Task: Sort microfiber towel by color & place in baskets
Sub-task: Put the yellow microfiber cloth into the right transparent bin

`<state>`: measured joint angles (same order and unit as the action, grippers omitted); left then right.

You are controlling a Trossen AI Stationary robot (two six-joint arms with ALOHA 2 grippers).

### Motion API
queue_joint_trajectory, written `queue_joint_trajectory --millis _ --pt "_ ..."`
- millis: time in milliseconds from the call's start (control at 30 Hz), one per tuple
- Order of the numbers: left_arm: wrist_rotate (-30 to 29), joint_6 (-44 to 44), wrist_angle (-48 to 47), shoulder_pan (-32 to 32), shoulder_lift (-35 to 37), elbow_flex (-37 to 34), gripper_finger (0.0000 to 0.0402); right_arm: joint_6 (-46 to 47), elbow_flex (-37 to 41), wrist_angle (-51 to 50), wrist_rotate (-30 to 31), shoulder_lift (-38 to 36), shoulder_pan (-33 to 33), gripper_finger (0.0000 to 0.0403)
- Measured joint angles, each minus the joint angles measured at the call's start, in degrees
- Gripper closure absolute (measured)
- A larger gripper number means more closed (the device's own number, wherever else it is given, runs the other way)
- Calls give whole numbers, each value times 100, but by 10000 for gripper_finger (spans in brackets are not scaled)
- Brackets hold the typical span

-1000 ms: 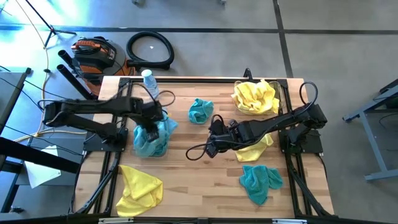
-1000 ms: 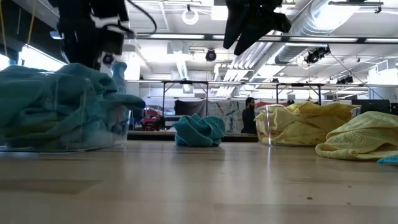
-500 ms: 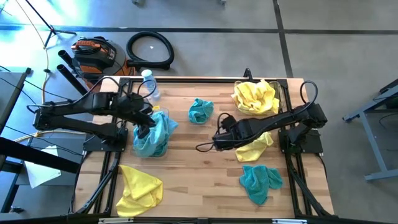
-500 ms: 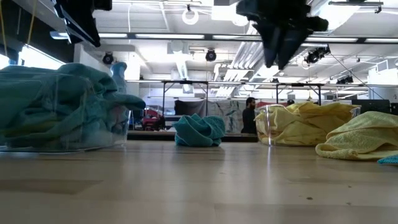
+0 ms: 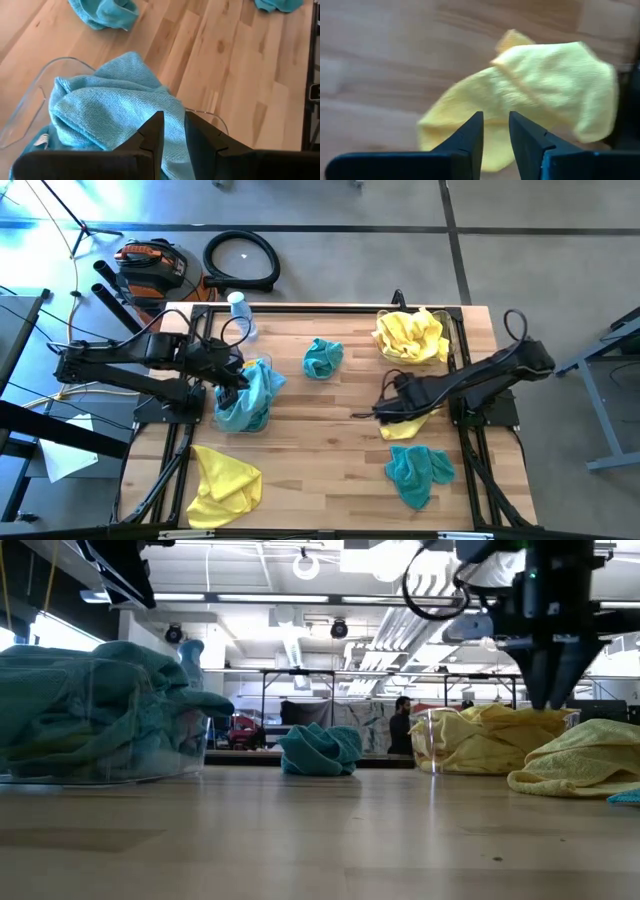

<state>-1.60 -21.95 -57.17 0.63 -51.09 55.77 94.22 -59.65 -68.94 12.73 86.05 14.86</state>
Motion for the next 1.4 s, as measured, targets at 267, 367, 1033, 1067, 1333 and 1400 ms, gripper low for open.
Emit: queue_joint_trajectory --millis 267,367,1033,1067,1333,1400 --pt "-60 -1 4 -1 0 0 337 94 888 43 -97 -398 -171 247" --pt "-60 -1 12 -1 0 0 337 108 1303 420 -120 -398 -217 218" --pt "-126 -45 61 10 -2 7 337 -382 2018 2316 -159 -382 -245 389" --pt "-126 -45 61 10 -2 7 337 -432 1906 2240 -103 -391 -245 385" --pt "-104 -42 64 10 0 7 337 -941 437 819 1018 -533 -248 397" --pt "-125 -40 72 10 -2 7 337 -971 -32 511 1507 -595 -250 395"
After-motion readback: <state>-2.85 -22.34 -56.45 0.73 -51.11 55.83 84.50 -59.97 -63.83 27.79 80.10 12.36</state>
